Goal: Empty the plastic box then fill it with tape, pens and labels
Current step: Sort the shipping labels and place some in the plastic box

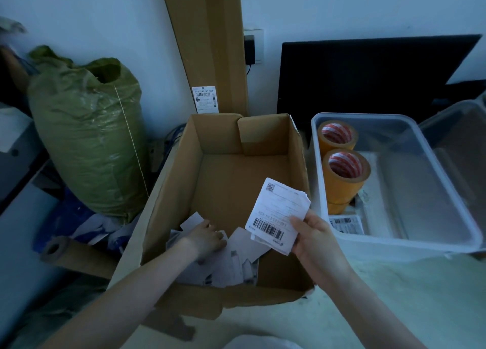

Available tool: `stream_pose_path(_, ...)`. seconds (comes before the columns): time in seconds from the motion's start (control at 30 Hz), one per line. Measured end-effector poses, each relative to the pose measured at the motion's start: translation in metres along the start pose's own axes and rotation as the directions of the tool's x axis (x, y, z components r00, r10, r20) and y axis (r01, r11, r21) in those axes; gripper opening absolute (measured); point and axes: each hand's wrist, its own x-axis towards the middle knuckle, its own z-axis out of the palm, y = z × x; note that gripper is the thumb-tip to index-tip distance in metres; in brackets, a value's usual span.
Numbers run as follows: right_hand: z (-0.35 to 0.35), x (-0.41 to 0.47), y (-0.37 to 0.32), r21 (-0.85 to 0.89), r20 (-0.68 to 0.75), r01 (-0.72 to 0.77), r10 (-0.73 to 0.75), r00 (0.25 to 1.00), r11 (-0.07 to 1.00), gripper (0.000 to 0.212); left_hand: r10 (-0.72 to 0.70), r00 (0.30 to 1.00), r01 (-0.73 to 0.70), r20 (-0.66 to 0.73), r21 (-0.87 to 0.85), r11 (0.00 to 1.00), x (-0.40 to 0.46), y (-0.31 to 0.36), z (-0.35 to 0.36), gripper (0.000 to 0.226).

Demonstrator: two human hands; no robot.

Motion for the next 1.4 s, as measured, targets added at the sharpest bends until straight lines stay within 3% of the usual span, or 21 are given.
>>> stream_pose_path(0.2,-0.002,-0.001,0.001,-0.004,-0.016,-0.010,0.010,1.000,1.000,0.033,-0.006,0.998,0.011,0.055,-0.079,0.997,0.002,-0.009,0.000,0.026)
stream_pose_path(0.33,-0.001,-0.001,0.001,-0.010,-0.026,-0.019,0.018,1.000,1.000,0.032,-0.061,0.995,0.072,0.073,-0.149,0.986,-0.012,-0.019,-0.021,0.021)
stream_pose_path(0.4,-0.001,-0.001,0.000,-0.030,-0.032,-0.018,0.017,0.999,0.999,0.032,-0.116,0.993,0.104,-0.031,-0.250,0.963,-0.026,-0.027,-0.044,0.020)
stream_pose_path(0.5,0.001,0.000,0.001,-0.044,-0.041,-0.016,0.014,0.999,0.999,0.032,-0.179,0.931,0.059,-0.317,-0.353,0.934,-0.054,-0.038,-0.078,0.009)
stream_pose_path(0.63,0.003,0.001,0.001,-0.017,-0.064,-0.021,0.020,0.998,1.000,0.031,-0.354,0.743,0.051,-0.568,-0.480,0.876,-0.081,-0.050,-0.104,0.006)
stream_pose_path(0.73,0.003,0.002,0.000,-0.004,-0.089,-0.035,0.034,0.995,0.999,0.030,-0.439,0.507,0.052,-0.742,-0.482,0.875,-0.088,-0.048,-0.113,0.010)
stream_pose_path(0.83,0.003,0.004,-0.003,0.035,-0.086,-0.086,0.089,0.992,0.996,0.029,-0.464,0.252,-0.059,-0.849,-0.492,0.868,-0.088,-0.030,-0.115,0.007)
stream_pose_path(0.93,0.001,0.005,-0.008,0.116,-0.036,-0.143,0.148,0.988,0.983,0.028,-0.421,0.113,-0.131,-0.900,-0.434,0.892,-0.078,-0.009,-0.105,0.014)
stream_pose_path(1.03,-0.003,0.006,-0.012,0.172,0.013,-0.155,0.155,0.988,0.973,0.027,-0.320,0.103,-0.160,-0.942,-0.333,0.929,-0.067,0.007,-0.090,0.015)
stream_pose_path(1.13,-0.004,0.006,-0.014,0.183,0.039,-0.122,0.117,0.992,0.975,0.024,-0.264,0.181,-0.227,-0.948,-0.301,0.926,-0.061,0.021,-0.081,0.006)
stream_pose_path(1.23,-0.004,0.003,-0.015,0.153,0.060,-0.078,0.069,0.996,0.985,0.026,-0.249,0.267,-0.264,-0.931,-0.319,0.910,-0.059,0.029,-0.079,0.014)
stream_pose_path(1.4,-0.002,0.001,-0.012,0.114,0.040,-0.024,0.019,0.999,0.993,0.032,-0.252,0.322,-0.278,-0.913,-0.346,0.896,-0.059,0.032,-0.078,0.019)
